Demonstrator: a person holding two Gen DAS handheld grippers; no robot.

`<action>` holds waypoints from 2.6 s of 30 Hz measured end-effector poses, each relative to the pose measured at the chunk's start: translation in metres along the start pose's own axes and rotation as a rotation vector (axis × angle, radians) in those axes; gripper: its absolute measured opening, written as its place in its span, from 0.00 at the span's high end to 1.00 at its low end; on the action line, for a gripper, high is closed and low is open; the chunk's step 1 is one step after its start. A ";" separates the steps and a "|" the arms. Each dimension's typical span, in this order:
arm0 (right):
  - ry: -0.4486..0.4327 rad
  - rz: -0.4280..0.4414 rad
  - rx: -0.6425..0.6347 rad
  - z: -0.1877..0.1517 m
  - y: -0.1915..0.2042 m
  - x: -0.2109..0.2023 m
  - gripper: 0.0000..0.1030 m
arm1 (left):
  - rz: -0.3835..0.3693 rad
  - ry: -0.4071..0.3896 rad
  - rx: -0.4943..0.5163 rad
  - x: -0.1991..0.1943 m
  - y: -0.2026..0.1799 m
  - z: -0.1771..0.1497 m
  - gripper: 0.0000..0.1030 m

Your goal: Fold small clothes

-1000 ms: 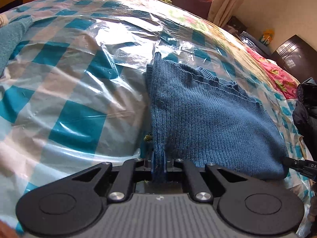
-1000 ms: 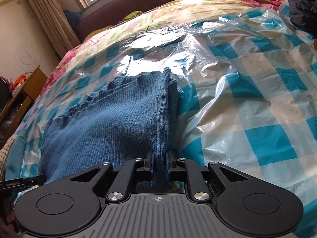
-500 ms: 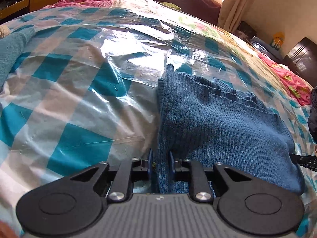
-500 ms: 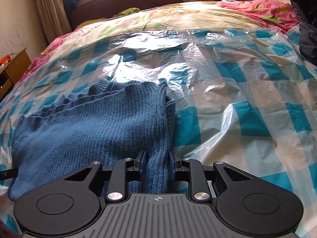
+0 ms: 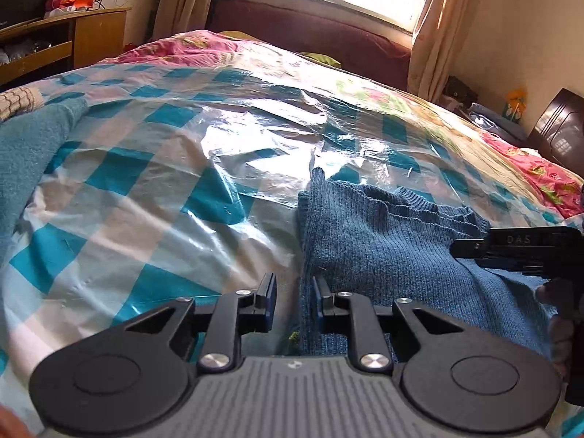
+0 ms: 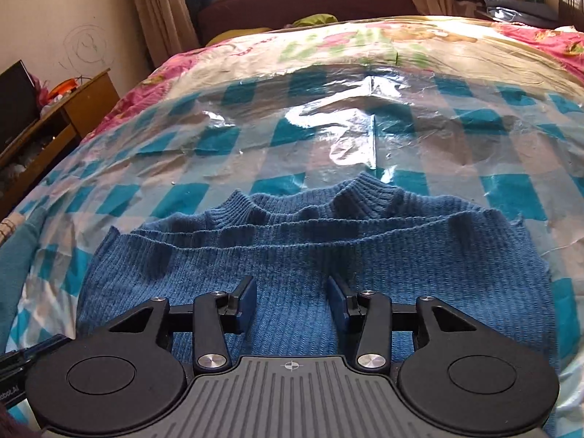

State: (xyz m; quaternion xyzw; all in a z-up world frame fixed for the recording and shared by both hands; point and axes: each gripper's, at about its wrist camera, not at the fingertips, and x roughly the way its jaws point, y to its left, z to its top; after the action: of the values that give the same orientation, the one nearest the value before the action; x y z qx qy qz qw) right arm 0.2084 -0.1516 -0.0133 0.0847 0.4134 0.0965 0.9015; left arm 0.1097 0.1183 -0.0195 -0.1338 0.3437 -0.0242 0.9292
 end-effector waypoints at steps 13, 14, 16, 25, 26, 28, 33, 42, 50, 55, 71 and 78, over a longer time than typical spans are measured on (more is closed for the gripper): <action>-0.153 -0.080 -0.002 0.025 0.013 -0.013 0.99 | -0.066 -0.058 -0.031 -0.006 0.008 0.001 0.74; -0.154 -0.086 0.016 0.027 0.012 -0.008 1.00 | -0.071 -0.044 -0.020 -0.004 0.007 0.000 0.74; -0.121 -0.103 0.044 0.026 0.008 0.009 1.00 | -0.074 -0.008 -0.012 0.001 0.005 -0.002 0.74; -0.077 -0.059 0.011 0.019 0.022 -0.006 0.78 | -0.109 0.037 0.014 0.002 0.000 -0.006 0.68; -0.074 -0.049 0.000 0.016 0.026 -0.011 0.71 | -0.112 0.042 0.007 0.003 0.001 -0.006 0.68; -0.049 -0.050 -0.038 0.008 0.034 -0.013 0.49 | -0.119 0.049 0.000 0.002 0.002 -0.005 0.68; 0.008 -0.111 -0.055 -0.004 0.037 0.014 0.77 | -0.107 0.078 0.017 0.007 0.001 -0.007 0.65; -0.047 -0.107 0.019 0.013 0.028 0.007 0.97 | -0.112 0.084 0.000 0.006 0.003 -0.007 0.65; -0.043 -0.117 -0.006 0.009 0.034 0.006 0.87 | -0.109 0.142 0.005 0.005 0.002 -0.011 0.65; -0.037 -0.030 -0.043 0.012 0.061 -0.018 0.61 | -0.114 0.162 -0.097 -0.002 0.011 -0.011 0.66; 0.255 -0.092 -0.426 -0.001 0.194 0.068 0.55 | -0.169 0.187 -0.082 -0.004 0.007 -0.017 0.66; 0.233 -0.038 -0.376 0.010 0.168 0.046 0.84 | -0.107 0.081 -0.007 -0.019 -0.003 -0.018 0.54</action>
State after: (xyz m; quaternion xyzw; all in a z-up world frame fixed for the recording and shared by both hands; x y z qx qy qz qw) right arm 0.2279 0.0215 -0.0008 -0.1044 0.4911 0.1639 0.8491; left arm 0.0837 0.1138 -0.0194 -0.1541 0.3732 -0.0782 0.9115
